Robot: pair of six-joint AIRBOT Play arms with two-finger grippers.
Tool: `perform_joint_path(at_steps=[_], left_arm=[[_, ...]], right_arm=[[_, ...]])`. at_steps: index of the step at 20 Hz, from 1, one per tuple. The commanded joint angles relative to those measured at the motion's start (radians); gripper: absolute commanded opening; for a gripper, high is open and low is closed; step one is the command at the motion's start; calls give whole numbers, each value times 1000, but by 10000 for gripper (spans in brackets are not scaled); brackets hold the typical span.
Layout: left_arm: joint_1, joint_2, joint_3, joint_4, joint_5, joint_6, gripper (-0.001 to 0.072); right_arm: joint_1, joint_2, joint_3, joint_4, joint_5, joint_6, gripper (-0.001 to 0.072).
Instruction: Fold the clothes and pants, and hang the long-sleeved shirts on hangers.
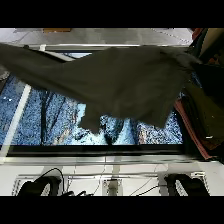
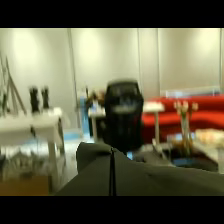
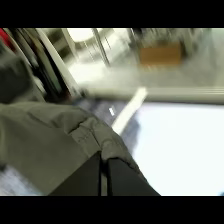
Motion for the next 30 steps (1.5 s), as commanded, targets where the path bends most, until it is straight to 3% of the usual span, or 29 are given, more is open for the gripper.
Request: perform_joint_path(at_steps=[1, 3, 5, 8, 10, 14, 20, 23, 26, 30], left_arm=[[0, 145, 0, 45, 3, 0, 5], [0, 137, -1, 58, -55, 0, 4], [0, 66, -8, 57, -216, -3, 4], [0, -148, -43, 56, -415, -22, 4], [-1, -351, -53, 47, -365, -23, 4], [-2, -673, -26, -96, -122, -23, 4], [-6, -780, 79, -95, -153, -23, 5], [-11, -731, 79, -95, -476, -66, 4], [-21, -678, 79, -95, -880, -156, 5], [-74, -655, 78, -100, -1176, -282, 5]], right_arm=[[1, 121, 34, -6, 17, 143, 13], [1, 95, 36, -29, 32, 177, 12], [1, 15, 21, -75, 67, 200, 13], [1, -176, -33, -82, 85, 205, 14], [3, -341, -57, -85, 50, 201, 14], [3, -678, -58, -74, -116, 201, 14], [3, -859, -58, -89, -238, 200, 14], [2, -848, -42, -261, -178, 200, 14], [2, -848, 58, -489, 29, 200, 14], [2, -848, 242, -773, 332, 176, 14]])
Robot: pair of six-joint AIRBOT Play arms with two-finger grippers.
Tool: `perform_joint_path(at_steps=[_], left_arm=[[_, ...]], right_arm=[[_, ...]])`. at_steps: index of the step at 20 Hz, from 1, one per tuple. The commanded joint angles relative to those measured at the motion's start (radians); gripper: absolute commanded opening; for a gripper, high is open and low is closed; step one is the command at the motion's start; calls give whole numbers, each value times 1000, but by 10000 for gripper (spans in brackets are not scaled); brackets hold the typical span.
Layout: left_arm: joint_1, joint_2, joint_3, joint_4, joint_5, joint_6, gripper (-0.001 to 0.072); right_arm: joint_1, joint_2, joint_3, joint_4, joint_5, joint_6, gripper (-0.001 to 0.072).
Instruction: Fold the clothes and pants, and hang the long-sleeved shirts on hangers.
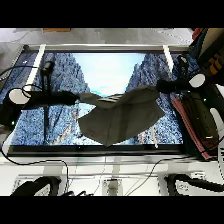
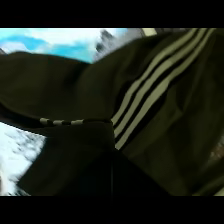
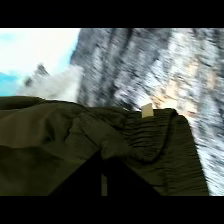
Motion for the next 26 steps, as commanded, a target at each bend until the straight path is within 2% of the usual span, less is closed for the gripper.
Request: perform_joint_path(at_steps=[1, 4, 8, 9, 10, 12, 13, 14, 15, 16, 17, 22, 26], left_arm=[[-51, 16, 0, -12, -320, -114, 5], [-143, 11, -2, -15, -351, -114, 6], [-310, -37, -14, -14, -350, -114, 6], [-352, -65, -14, -14, -348, -114, 6], [-389, -93, -14, -14, -345, -114, 6], [-449, -164, -14, -14, -338, -114, 12], [-464, -196, -14, -14, -328, -114, 75], [-473, -229, -14, -14, -313, -113, 214], [-473, -254, -14, -14, -296, -113, 449], [-463, -272, -14, -14, -277, -114, 613], [-449, -280, -13, -14, -255, -113, 613], [-266, -275, 1, -11, -67, -114, 613], [-80, -312, 0, -11, -73, -140, 667]], right_arm=[[0, -2, 142, -265, 282, -63, 14], [0, -3, 177, -294, 465, -194, 14], [0, -26, 175, -340, 753, -223, 14], [0, -27, 169, -359, 808, -267, 14], [0, -25, 161, -384, 834, -314, 14], [0, -26, 154, -435, 834, -325, 14], [0, -25, 155, -449, 833, -326, 15], [0, -25, 155, -455, 821, -325, 64], [0, -25, 155, -455, 792, -325, 293], [0, -25, 155, -455, 763, -323, 579], [0, -25, 155, -455, 741, -320, 657], [0, -25, 155, -455, 647, -309, 657], [0, -25, 155, -447, 613, -293, 657]])
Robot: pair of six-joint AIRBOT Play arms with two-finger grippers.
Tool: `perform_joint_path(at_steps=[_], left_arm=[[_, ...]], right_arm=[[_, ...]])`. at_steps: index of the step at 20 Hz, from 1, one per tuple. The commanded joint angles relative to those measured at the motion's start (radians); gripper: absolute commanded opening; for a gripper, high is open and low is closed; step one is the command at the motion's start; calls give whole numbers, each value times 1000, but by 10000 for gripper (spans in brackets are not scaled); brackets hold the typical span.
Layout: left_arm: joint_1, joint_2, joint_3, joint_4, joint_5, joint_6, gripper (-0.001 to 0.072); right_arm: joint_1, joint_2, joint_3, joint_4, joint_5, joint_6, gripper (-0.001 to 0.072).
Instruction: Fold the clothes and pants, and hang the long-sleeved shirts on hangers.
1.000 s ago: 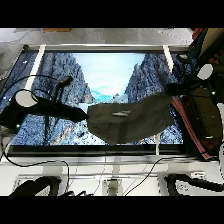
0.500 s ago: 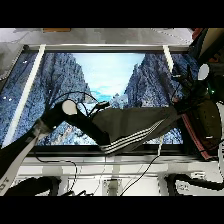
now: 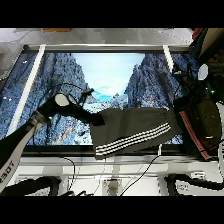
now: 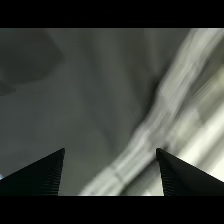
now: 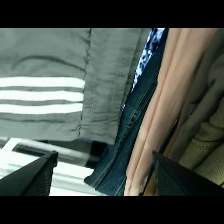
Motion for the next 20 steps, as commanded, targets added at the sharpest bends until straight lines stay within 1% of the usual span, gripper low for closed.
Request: perform_joint_path(at_steps=[1, 3, 6, 8, 13, 15, 16, 17, 18, 19, 20], left_arm=[[140, -34, 1, 2, 23, -14, 704], [173, -60, 0, 2, 25, 20, 704], [182, -121, 0, 1, 21, 23, 705], [164, -171, 0, -28, 7, 23, 706], [57, -271, 1, -120, 29, 34, 705], [-14, -296, 2, -130, 77, 34, 703], [-49, -299, 2, -130, 112, 34, 688], [-86, -298, 3, -130, 156, 34, 554], [-113, -298, 11, -129, 183, 34, 303], [-131, -298, 25, -129, 200, 34, 82], [-138, -297, 42, -129, 201, 34, 6]], right_arm=[[0, 0, 0, 13, -43, 13, 657], [0, 0, 0, 26, -58, 13, 656], [0, 0, 0, 45, -69, 13, 657], [0, 0, 0, 47, -71, 13, 656], [0, 0, 0, 51, -77, 13, 656], [0, 0, 0, 52, -77, 25, 656], [0, 0, 0, 55, -77, 31, 656], [0, 0, 0, 60, -77, 31, 656], [0, 0, 0, 65, -77, 31, 656], [0, 0, 0, 66, -84, 31, 652], [0, -1, 0, 64, -124, 30, 554]])
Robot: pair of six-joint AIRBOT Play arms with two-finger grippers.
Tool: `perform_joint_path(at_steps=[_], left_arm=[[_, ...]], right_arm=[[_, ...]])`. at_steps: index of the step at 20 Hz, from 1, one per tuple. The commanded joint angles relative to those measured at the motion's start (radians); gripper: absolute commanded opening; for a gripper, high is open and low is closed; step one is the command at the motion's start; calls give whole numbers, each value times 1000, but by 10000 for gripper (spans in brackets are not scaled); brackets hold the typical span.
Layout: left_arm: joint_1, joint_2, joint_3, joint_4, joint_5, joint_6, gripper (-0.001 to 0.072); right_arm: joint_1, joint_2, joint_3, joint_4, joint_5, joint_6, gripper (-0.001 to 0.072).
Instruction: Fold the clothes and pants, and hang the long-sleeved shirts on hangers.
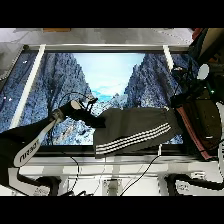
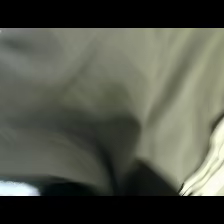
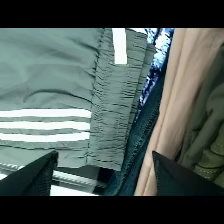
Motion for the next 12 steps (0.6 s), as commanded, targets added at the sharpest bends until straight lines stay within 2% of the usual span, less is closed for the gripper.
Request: perform_joint_path(at_steps=[1, 2, 3, 6, 9, 11, 12], left_arm=[[-55, -4, 44, -12, 55, -1, 5], [-42, 8, 59, 8, 52, -2, 5], [-18, 29, 70, 52, 44, -2, 4], [95, 121, 76, 272, -29, -5, 5], [227, 207, 76, 507, -89, 30, 5], [293, 237, 76, 602, -104, 34, 6], [318, 241, 76, 618, -103, 33, 6]], right_arm=[[-6, -1, 0, -7, -109, 5, 338], [-11, -1, 0, -3, -153, 5, 123], [-21, -1, 0, 5, -193, 4, 17], [-69, -9, -24, 99, -227, -10, 15], [-149, -10, -192, 396, -219, -161, 15], [-188, -10, -352, 622, -229, -243, 17], [-193, -10, -433, 689, -269, -246, 135]])
